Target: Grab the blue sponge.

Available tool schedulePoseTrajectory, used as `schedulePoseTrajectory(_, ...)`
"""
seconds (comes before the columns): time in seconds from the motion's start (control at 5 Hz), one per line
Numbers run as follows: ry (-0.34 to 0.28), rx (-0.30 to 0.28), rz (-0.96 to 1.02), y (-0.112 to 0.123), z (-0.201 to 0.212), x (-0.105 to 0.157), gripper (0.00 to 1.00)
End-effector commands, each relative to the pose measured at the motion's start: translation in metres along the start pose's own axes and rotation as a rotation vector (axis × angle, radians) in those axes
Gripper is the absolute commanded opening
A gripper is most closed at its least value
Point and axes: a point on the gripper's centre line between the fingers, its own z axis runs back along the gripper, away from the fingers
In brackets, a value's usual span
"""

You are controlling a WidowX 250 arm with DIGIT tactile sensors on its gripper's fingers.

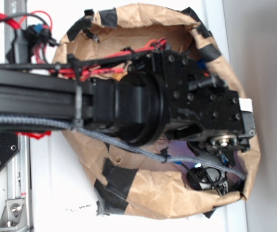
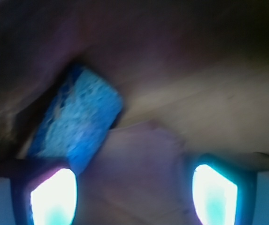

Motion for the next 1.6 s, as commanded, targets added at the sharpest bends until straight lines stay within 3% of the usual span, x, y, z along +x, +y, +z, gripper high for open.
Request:
schedulePoseTrajectory(0.0,-0.088,-0.118,0.011,-0.005,0.023,0.014,1.00)
schedulePoseTrajectory(0.6,-0.196,-0.234,0.013,0.023,0.054,-0.004,1.00)
schedulePoseTrajectory(1.2,-0.088,-0.132,-0.068,-0.020,0.010,0.004,1.00)
schedulePoseTrajectory(1.4,-0.049,-0.056,-0.167,-0.036,-0.007,-0.011,1.00)
